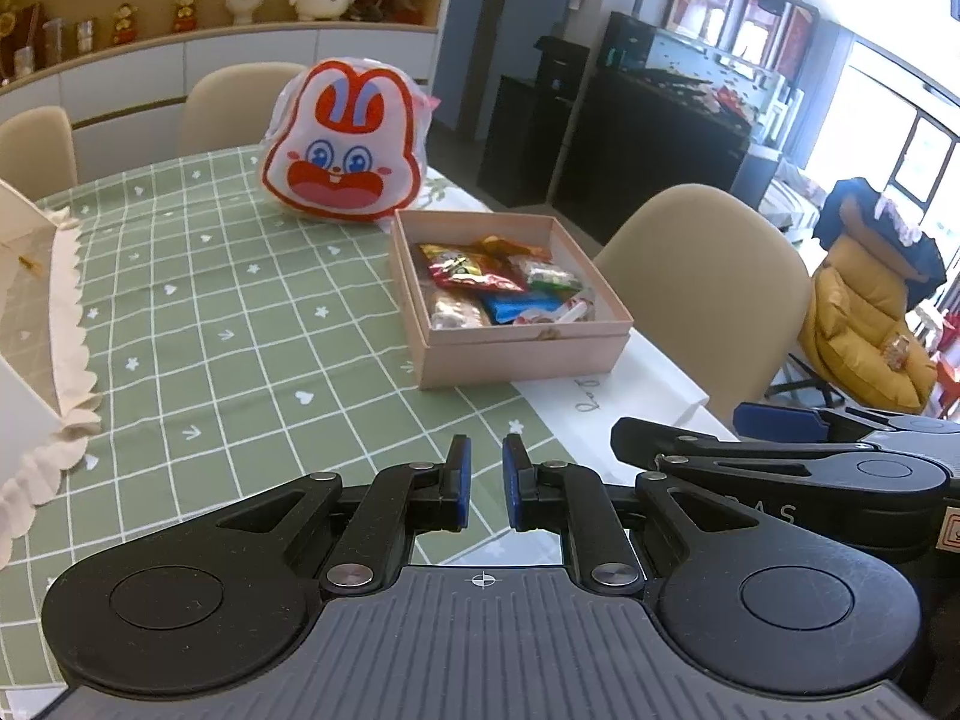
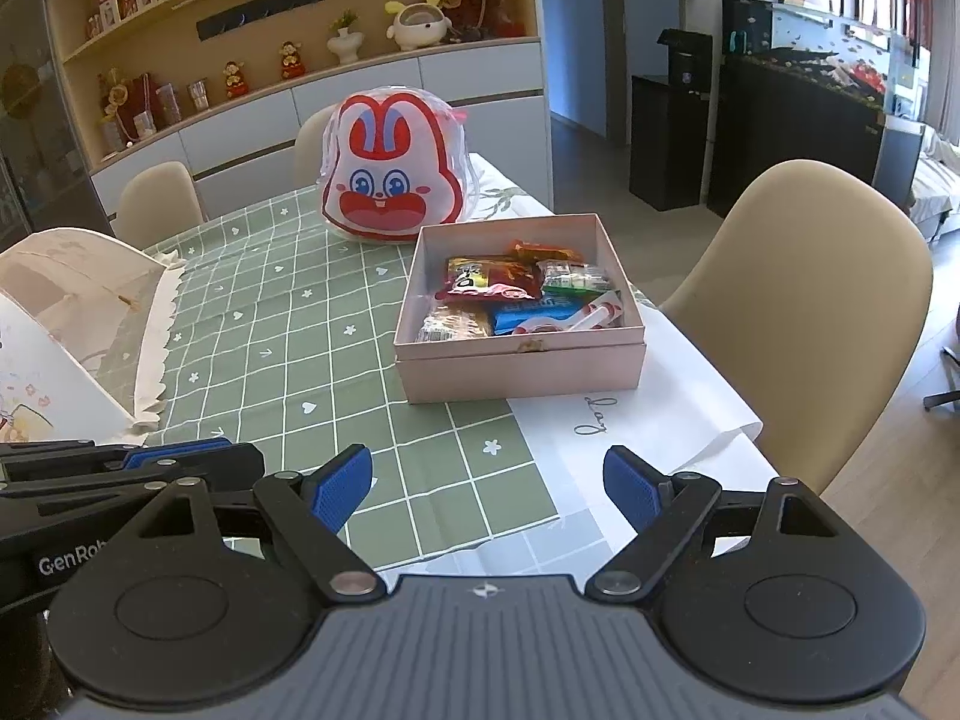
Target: Organize snacks
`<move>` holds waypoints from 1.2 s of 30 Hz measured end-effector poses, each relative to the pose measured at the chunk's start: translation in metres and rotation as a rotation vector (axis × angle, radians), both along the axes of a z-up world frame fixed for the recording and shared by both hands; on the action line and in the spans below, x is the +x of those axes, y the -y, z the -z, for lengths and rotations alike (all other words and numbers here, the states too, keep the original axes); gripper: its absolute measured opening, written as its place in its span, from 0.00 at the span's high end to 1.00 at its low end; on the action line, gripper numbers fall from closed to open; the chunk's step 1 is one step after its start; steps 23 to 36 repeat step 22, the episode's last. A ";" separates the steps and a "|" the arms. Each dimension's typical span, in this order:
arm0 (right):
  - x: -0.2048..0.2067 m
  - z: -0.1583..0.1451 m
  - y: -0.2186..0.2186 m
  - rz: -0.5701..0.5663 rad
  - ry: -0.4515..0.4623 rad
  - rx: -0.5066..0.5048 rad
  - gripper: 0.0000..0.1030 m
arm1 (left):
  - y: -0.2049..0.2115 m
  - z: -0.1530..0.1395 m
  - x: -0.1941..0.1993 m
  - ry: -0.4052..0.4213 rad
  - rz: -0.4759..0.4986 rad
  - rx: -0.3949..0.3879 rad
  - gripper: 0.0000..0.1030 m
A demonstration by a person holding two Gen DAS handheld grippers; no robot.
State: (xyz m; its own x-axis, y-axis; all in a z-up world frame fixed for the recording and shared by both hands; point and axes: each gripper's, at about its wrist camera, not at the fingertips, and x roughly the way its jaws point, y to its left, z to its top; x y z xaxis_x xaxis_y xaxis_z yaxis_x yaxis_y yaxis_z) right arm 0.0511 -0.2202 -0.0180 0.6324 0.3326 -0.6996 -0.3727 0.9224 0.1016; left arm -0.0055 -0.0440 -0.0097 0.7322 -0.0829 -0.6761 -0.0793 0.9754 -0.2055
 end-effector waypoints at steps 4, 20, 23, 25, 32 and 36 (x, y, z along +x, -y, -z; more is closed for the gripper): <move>0.000 0.000 0.000 0.002 -0.001 0.001 0.17 | 0.000 0.000 0.000 0.000 0.001 -0.001 0.85; 0.001 0.001 0.001 -0.004 -0.006 -0.001 0.17 | -0.001 0.004 0.005 -0.006 0.000 -0.022 0.86; 0.002 0.001 0.000 -0.007 -0.005 -0.003 0.17 | -0.002 0.004 0.005 0.006 -0.008 -0.015 0.85; 0.002 0.001 0.000 -0.007 -0.005 -0.003 0.17 | -0.002 0.004 0.005 0.006 -0.008 -0.015 0.85; 0.002 0.001 0.000 -0.007 -0.005 -0.003 0.17 | -0.002 0.004 0.005 0.006 -0.008 -0.015 0.85; 0.002 0.001 0.000 -0.007 -0.005 -0.003 0.17 | -0.002 0.004 0.005 0.006 -0.008 -0.015 0.85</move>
